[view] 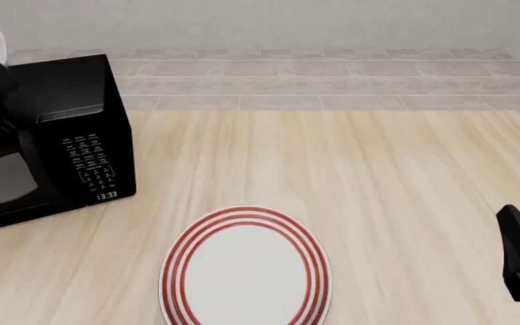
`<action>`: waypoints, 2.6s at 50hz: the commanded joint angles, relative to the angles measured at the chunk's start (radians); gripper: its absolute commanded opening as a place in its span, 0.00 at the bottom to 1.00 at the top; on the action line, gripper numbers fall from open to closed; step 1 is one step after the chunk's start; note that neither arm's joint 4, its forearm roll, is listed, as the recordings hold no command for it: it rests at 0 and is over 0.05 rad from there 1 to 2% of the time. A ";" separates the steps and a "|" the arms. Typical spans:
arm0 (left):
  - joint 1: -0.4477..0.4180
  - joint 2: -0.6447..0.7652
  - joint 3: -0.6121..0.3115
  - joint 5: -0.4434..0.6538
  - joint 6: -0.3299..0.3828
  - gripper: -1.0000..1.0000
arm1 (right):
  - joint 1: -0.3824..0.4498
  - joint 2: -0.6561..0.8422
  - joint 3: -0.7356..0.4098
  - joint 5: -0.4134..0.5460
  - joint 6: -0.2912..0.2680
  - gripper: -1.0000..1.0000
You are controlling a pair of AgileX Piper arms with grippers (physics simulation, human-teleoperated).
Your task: Pick up the white bowl and put it on the plate.
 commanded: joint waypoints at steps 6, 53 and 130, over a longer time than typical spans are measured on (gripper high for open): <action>-0.020 -0.080 -0.033 0.068 0.005 0.00 | 0.000 0.000 0.000 0.000 0.000 1.00; -0.457 -0.576 -0.009 0.553 -0.228 0.00 | 0.000 0.000 0.000 0.000 0.000 1.00; -1.139 -0.635 -0.013 0.701 -0.460 0.00 | 0.000 0.000 0.000 0.000 0.000 1.00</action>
